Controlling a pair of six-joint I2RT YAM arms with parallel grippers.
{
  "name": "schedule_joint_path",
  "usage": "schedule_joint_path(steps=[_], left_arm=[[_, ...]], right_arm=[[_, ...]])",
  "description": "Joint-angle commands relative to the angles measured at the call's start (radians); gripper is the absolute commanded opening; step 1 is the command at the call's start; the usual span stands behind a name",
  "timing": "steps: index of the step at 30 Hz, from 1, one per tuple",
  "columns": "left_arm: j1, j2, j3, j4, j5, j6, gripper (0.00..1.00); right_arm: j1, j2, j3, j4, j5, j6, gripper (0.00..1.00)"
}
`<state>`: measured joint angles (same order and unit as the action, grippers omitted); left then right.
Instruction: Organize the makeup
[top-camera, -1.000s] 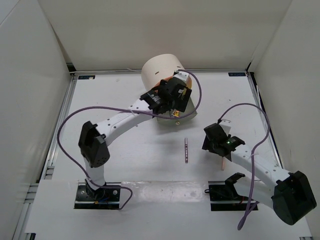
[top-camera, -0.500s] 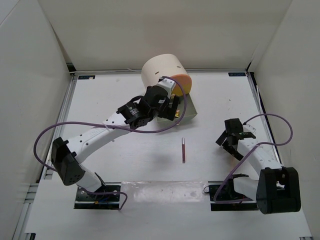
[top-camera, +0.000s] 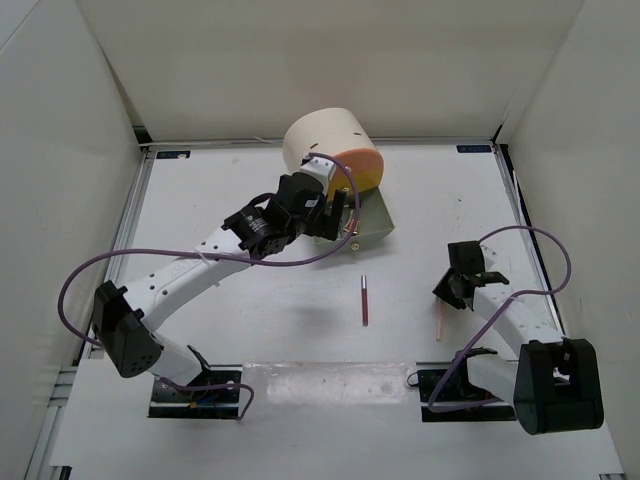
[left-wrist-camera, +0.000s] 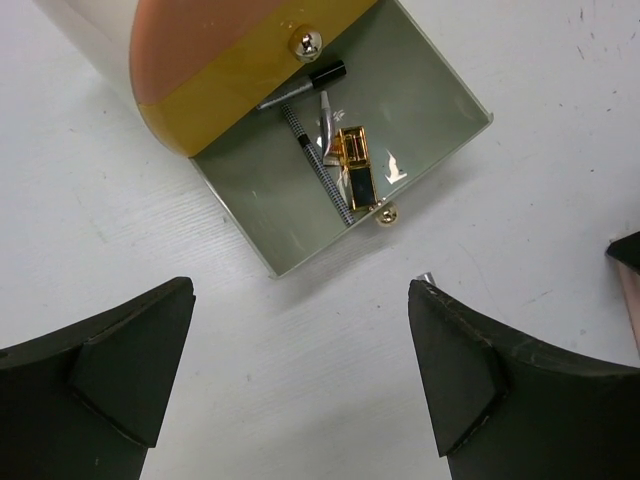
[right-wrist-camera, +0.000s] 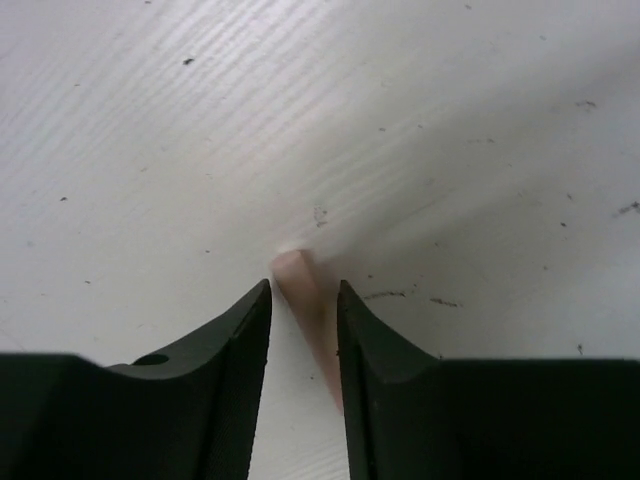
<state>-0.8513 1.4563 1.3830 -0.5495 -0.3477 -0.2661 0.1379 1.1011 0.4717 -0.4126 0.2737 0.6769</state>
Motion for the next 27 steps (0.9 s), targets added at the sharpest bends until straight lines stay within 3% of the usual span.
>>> schedule_joint_path(steps=[1, 8, 12, 19, 27], left_arm=[[0.003, -0.048, -0.021, -0.013, -0.005, -0.03, 0.98], [0.003, -0.063, -0.05, -0.027, 0.003, -0.059, 0.98], [0.005, -0.079, -0.067, -0.049, -0.014, -0.077, 0.98], [0.004, -0.134, -0.14, -0.058, 0.004, -0.11, 0.98], [0.005, -0.18, -0.37, -0.052, 0.162, -0.234, 0.98]], right_arm=[[0.006, 0.022, -0.051, 0.02, -0.096, 0.001, 0.33], [0.058, 0.003, -0.051, 0.029, -0.102, -0.017, 0.01], [0.089, -0.036, 0.013, 0.041, -0.102, -0.075, 0.0], [0.114, 0.006, 0.331, 0.057, -0.097, -0.189, 0.0], [0.205, 0.236, 0.519, 0.368, -0.096, -0.027, 0.0]])
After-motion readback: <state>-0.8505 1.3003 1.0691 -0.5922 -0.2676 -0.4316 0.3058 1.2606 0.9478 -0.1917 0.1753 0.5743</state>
